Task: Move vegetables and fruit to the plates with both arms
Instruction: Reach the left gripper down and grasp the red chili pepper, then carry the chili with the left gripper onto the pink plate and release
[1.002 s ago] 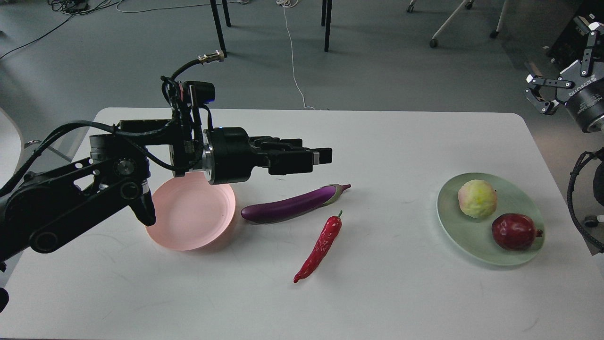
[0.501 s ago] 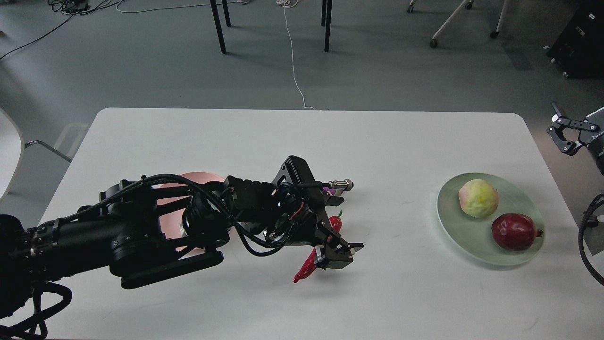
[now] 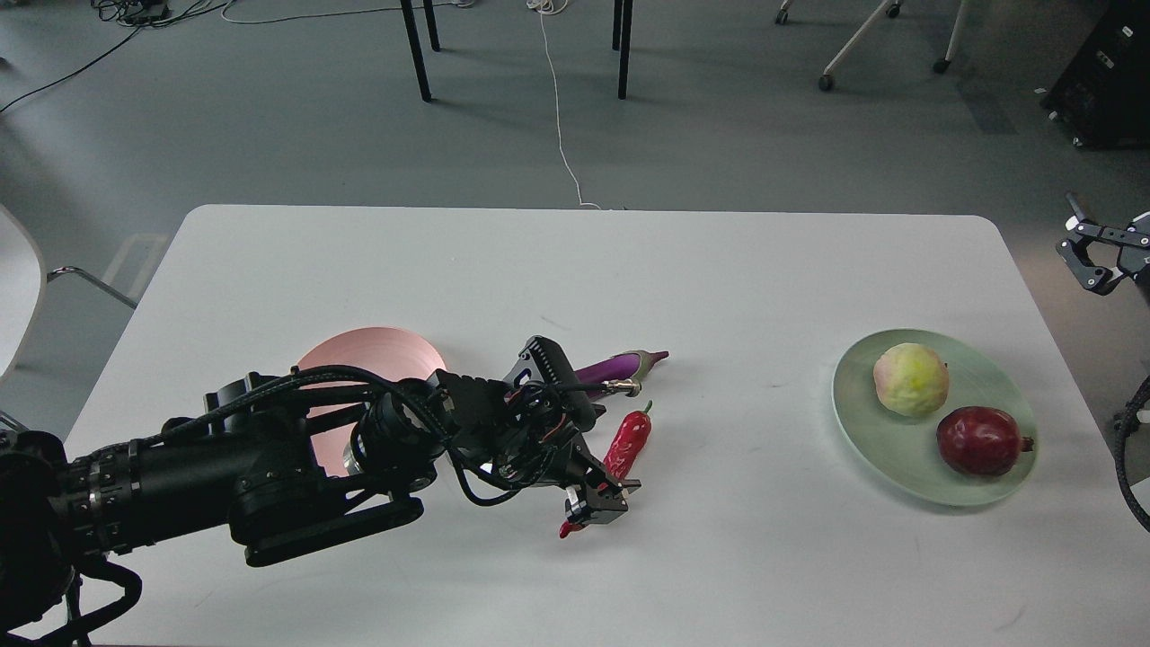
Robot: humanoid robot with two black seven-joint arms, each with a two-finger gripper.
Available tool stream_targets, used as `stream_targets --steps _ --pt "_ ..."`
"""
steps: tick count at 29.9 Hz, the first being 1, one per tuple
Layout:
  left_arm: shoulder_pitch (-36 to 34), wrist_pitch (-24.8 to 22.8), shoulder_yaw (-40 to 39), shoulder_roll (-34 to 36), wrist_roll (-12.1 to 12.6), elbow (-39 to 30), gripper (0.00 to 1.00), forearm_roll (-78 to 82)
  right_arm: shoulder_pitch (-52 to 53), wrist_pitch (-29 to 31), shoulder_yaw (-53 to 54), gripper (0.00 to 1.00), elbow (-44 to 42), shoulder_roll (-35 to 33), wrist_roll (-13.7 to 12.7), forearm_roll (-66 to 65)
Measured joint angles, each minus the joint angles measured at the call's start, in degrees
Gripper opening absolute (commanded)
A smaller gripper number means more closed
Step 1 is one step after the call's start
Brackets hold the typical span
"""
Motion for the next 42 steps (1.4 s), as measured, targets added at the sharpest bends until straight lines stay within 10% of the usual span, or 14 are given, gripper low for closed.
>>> stream_targets --steps 6,30,42 --pt "1.88 0.0 -0.05 -0.41 0.05 1.89 0.93 -0.11 -0.02 0.0 0.27 0.98 0.05 -0.02 0.0 0.08" --pt "1.59 0.0 2.58 -2.39 -0.44 4.6 0.19 2.31 0.06 0.0 0.45 0.98 0.16 -0.18 0.0 -0.09" --pt "-2.01 0.0 -0.34 1.33 -2.48 -1.56 0.16 2.12 0.16 0.0 0.7 0.98 0.24 -1.53 0.0 -0.1"
